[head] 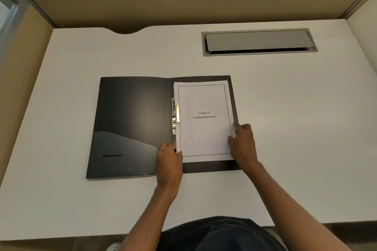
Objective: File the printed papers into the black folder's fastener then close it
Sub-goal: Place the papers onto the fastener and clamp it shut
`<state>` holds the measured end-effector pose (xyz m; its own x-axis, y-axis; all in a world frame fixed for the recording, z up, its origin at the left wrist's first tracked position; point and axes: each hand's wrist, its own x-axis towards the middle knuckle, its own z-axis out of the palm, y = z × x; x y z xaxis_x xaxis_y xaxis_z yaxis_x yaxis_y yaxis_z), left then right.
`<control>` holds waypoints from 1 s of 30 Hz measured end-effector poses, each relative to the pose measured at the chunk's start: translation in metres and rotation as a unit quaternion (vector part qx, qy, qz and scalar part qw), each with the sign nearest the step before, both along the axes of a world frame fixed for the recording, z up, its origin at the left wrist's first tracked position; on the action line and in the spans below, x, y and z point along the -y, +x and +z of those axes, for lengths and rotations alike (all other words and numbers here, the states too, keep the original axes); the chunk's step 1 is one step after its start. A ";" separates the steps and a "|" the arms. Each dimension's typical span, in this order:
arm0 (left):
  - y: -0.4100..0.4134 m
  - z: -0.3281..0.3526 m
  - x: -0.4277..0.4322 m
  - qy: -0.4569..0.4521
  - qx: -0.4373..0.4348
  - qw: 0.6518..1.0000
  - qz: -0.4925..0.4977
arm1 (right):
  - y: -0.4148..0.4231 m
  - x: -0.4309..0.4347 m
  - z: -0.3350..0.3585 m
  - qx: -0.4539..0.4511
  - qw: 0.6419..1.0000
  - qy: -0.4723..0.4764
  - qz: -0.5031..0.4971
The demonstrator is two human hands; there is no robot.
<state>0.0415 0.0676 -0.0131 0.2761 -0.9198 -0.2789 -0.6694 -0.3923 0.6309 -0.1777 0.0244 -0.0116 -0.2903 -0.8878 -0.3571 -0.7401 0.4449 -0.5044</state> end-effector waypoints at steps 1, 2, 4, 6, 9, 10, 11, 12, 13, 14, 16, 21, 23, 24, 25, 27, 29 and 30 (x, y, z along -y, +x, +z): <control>0.000 0.000 0.000 0.003 -0.002 1.000 0.001 | -0.001 0.000 -0.001 -0.001 1.000 -0.001 0.004; 0.000 0.000 0.001 0.004 -0.004 1.000 0.001 | -0.001 0.001 -0.001 -0.001 1.000 -0.001 0.007; 0.001 -0.002 0.001 0.002 -0.006 1.000 -0.001 | -0.002 0.002 -0.002 -0.003 1.000 -0.002 0.013; 0.001 -0.003 0.000 0.000 -0.006 1.000 -0.002 | -0.003 0.002 -0.003 -0.009 1.000 -0.006 0.018; 0.000 -0.004 0.000 -0.001 -0.006 1.000 -0.001 | -0.002 0.002 -0.001 -0.015 0.999 -0.016 0.033; 0.000 -0.004 0.000 0.000 -0.006 1.000 -0.001 | -0.001 0.001 -0.001 -0.016 0.999 -0.014 0.044; 0.000 -0.005 0.000 0.000 -0.006 1.000 0.000 | 0.001 0.000 0.000 -0.025 0.998 -0.010 0.064; 0.000 -0.005 0.000 0.000 -0.006 1.000 -0.001 | 0.002 -0.001 0.000 -0.046 0.995 -0.005 0.087; -0.001 -0.005 0.000 0.002 -0.005 1.000 -0.001 | 0.004 -0.002 0.000 -0.073 0.991 0.001 0.110; -0.001 -0.005 0.000 0.004 -0.004 1.000 -0.002 | 0.005 -0.002 0.000 -0.099 0.987 0.008 0.127; -0.001 -0.004 0.001 0.008 -0.003 1.000 -0.003 | 0.008 -0.002 0.001 -0.138 0.979 0.023 0.149; 0.011 0.002 0.016 -0.007 0.019 1.000 0.002 | 0.012 -0.001 0.000 -0.187 0.966 0.043 0.174; 0.019 0.006 0.042 -0.047 0.030 0.998 0.017 | 0.013 0.000 0.001 -0.190 0.965 0.046 0.174; 0.024 0.007 0.060 -0.062 0.020 0.998 0.024 | 0.013 0.000 0.001 -0.191 0.965 0.047 0.173; 0.028 0.008 0.079 -0.063 -0.005 0.997 0.031 | 0.013 0.000 0.001 -0.191 0.965 0.048 0.172; 0.036 0.011 0.115 -0.043 -0.076 0.996 0.036 | 0.013 0.000 0.001 -0.188 0.966 0.049 0.171; 0.039 0.012 0.140 -0.032 -0.129 0.991 0.026 | 0.013 0.000 0.001 -0.185 0.967 0.046 0.170; 0.040 0.012 0.149 -0.024 -0.142 0.989 0.021 | 0.013 0.000 0.001 -0.185 0.967 0.046 0.169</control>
